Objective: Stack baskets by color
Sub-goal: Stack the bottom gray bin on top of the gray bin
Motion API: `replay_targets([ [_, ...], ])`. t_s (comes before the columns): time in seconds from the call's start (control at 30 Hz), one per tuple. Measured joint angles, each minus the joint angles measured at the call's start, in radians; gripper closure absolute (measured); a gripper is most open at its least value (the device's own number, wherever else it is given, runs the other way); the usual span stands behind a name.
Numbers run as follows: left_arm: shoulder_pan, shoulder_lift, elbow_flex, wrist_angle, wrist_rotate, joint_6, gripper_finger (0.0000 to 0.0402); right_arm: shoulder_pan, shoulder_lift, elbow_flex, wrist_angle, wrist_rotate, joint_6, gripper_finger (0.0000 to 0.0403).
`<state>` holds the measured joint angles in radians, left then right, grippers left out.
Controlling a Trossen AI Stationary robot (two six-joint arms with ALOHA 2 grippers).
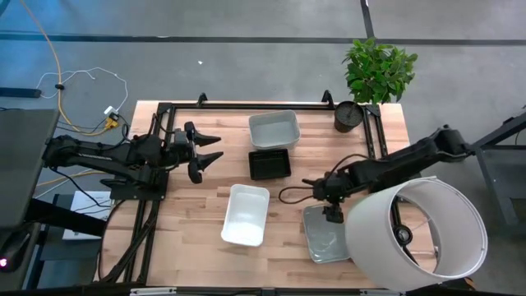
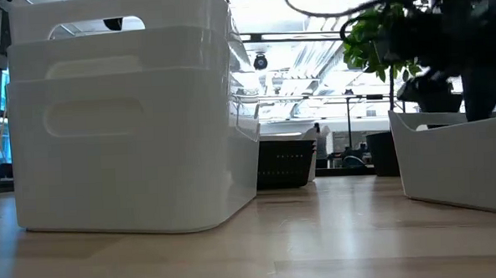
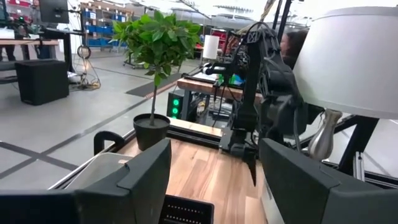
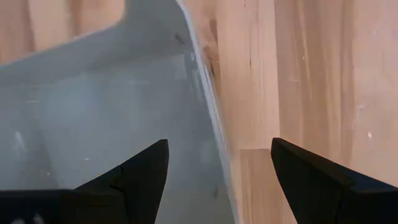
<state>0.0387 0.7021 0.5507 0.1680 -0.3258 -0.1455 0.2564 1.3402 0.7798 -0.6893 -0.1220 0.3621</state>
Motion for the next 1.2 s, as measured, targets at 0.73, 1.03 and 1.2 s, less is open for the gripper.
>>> replay_targets([
  [0.73, 0.0, 0.0, 0.0, 0.0, 0.0, 0.0, 0.0167, 0.003, 0.127, -0.035, 0.085, -0.008, 0.035, 0.0358],
  [1.03, 0.0, 0.0, 0.0, 0.0, -0.002, 0.007, 0.0167, -0.024, 0.103, -0.036, 0.142, -0.117, 0.029, 0.0399],
  [1.2, 0.0, 0.0, 0.0, 0.004, -0.027, 0.02, 0.0167, -0.092, 0.006, -0.036, 0.165, -0.172, -0.003, 0.0401],
])
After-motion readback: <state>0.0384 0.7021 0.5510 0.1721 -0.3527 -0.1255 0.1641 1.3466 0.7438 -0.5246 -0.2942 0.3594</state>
